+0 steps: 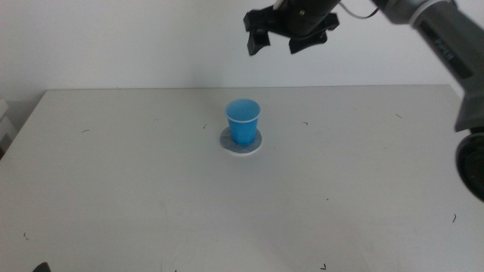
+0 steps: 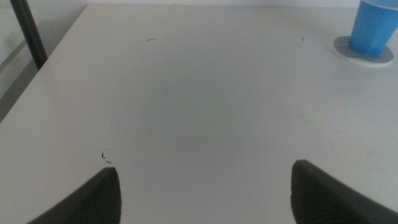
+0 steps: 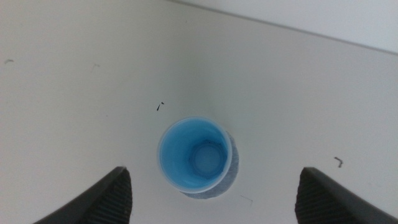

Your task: Place an empty cup on a cup mat.

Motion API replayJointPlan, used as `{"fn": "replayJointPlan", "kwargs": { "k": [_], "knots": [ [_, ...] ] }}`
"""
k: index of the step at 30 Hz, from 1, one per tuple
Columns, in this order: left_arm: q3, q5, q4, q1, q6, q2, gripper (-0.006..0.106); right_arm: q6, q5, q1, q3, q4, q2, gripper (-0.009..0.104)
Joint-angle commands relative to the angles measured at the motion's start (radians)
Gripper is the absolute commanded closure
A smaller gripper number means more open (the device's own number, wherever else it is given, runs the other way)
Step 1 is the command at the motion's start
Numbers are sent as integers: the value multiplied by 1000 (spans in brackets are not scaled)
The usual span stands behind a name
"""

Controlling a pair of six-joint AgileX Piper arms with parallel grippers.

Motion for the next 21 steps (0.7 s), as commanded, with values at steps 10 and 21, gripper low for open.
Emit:
{"fn": "replayJointPlan", "kwargs": {
  "k": [10,21],
  "knots": [
    [-6,-67,0,1,-11,-12,-5,-54,-123,-151,412,-11,-489,28],
    [-6,-67,0,1,-11,-12,-5,-55,-335,-298,970,-64,-931,28]
  ]
}}
